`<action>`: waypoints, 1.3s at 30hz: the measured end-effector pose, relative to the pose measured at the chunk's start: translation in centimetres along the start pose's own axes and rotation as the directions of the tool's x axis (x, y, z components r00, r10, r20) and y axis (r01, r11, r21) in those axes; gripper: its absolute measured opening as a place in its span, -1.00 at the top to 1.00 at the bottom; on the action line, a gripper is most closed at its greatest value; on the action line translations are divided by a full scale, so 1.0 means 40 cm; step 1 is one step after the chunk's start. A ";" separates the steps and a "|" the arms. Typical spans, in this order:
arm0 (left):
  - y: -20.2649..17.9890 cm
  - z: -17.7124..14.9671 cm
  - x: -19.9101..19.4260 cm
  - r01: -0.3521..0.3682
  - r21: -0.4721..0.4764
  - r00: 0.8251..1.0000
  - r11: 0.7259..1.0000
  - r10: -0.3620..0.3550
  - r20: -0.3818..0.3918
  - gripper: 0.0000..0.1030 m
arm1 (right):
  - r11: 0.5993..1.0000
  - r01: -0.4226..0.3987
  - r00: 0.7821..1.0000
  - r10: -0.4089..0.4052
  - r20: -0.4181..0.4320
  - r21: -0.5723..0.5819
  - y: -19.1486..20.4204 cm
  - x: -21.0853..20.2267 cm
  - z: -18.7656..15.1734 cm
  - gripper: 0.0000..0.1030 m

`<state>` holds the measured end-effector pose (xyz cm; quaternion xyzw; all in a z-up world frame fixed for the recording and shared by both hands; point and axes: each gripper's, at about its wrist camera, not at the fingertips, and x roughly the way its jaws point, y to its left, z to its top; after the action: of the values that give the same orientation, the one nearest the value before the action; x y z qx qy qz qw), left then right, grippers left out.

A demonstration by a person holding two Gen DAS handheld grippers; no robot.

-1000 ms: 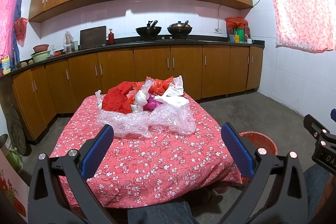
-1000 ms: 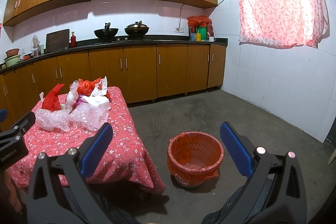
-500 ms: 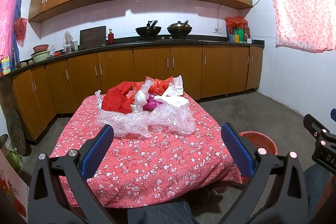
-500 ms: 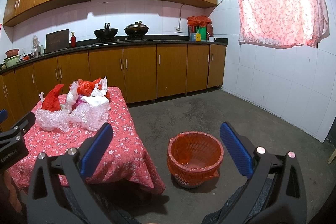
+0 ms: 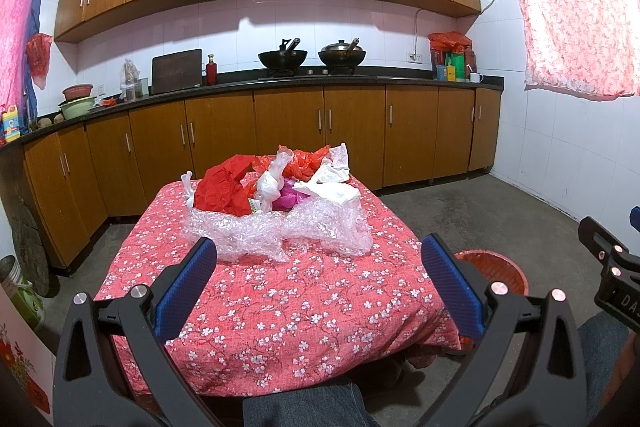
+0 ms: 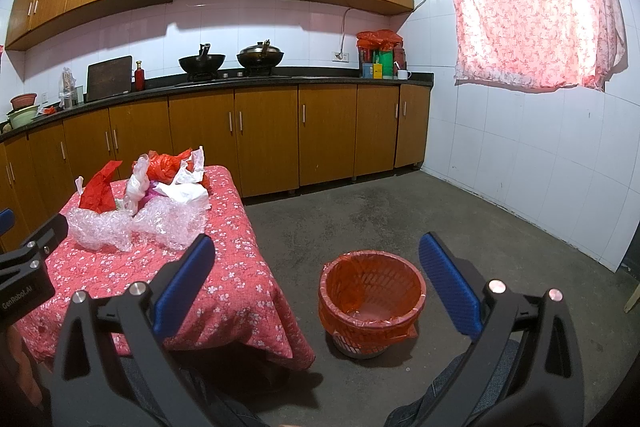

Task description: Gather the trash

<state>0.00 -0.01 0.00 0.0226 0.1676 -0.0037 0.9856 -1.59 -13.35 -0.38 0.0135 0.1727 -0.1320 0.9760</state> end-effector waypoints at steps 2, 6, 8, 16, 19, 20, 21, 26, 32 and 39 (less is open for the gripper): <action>0.000 0.000 0.000 0.000 0.000 1.000 1.000 0.000 0.000 -0.96 | 1.000 0.000 1.000 0.000 0.000 0.000 0.001 0.000 0.000 -0.93; 0.000 0.000 0.000 0.000 0.000 1.000 1.000 0.000 0.000 -0.96 | 1.000 0.000 1.000 0.000 0.001 0.000 0.002 0.000 -0.001 -0.93; 0.000 0.000 0.000 0.000 0.000 1.000 1.000 0.000 0.000 -0.96 | 1.000 0.000 1.000 0.000 0.001 0.000 0.002 -0.001 -0.001 -0.93; 0.000 0.000 0.000 -0.001 0.000 1.000 1.000 0.001 -0.001 -0.96 | 1.000 0.000 1.000 0.000 0.001 0.001 0.004 0.000 -0.002 -0.93; 0.000 0.000 0.000 -0.001 0.000 1.000 1.000 0.001 -0.001 -0.96 | 1.000 0.000 1.000 0.000 0.000 0.001 0.004 0.001 -0.003 -0.93; 0.000 0.000 0.000 0.000 0.000 1.000 1.000 0.000 -0.001 -0.96 | 1.000 0.000 1.000 0.000 0.000 0.001 0.004 0.001 -0.003 -0.93; 0.000 0.000 0.000 0.000 0.000 1.000 1.000 0.000 -0.001 -0.96 | 1.000 0.001 1.000 -0.001 0.001 0.001 0.004 0.001 -0.003 -0.93; 0.000 0.000 0.000 -0.001 0.001 1.000 1.000 0.001 -0.001 -0.96 | 1.000 0.001 1.000 -0.001 0.000 0.001 0.004 0.000 -0.002 -0.93; 0.000 0.000 0.000 -0.001 0.001 1.000 1.000 0.001 -0.001 -0.96 | 1.000 0.000 1.000 0.000 0.002 0.001 0.006 0.000 -0.001 -0.93; -0.002 0.002 0.026 -0.017 0.003 1.000 1.000 0.017 -0.021 -0.96 | 1.000 -0.011 1.000 0.011 0.000 -0.001 0.020 0.032 0.018 -0.93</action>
<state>1.02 -0.11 -0.29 0.0257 0.1778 0.0046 0.9837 0.01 -12.96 -0.14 0.0138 0.1729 -0.1267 0.9767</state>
